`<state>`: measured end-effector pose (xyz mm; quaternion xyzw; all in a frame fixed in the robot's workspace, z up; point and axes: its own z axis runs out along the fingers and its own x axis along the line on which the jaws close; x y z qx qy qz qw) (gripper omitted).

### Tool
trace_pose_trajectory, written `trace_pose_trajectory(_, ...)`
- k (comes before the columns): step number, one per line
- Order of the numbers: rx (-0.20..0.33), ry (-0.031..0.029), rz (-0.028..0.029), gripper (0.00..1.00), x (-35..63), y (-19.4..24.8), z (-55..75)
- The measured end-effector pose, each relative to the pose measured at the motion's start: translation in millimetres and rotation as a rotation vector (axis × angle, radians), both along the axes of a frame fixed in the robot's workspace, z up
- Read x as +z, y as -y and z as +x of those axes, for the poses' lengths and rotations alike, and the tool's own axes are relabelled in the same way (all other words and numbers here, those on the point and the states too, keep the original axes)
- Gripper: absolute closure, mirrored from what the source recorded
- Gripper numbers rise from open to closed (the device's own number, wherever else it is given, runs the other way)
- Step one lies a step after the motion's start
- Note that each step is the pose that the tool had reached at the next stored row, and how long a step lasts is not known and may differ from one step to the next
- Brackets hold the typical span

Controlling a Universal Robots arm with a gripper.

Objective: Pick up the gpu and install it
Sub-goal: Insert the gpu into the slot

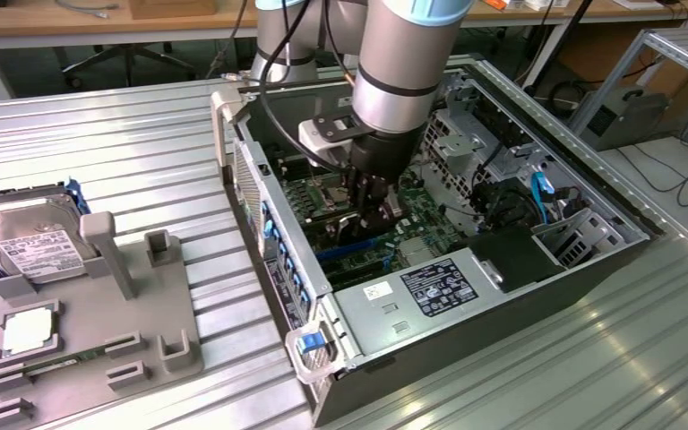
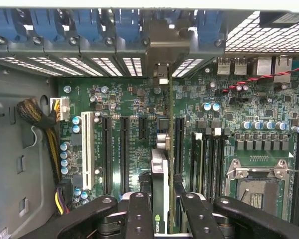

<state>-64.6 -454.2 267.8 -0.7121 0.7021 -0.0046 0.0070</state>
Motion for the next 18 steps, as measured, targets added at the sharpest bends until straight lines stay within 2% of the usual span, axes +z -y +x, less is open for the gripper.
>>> trace_pose_trajectory(18,0.0,0.0011,0.0002,0.73,-4.9,0.0,-0.6)
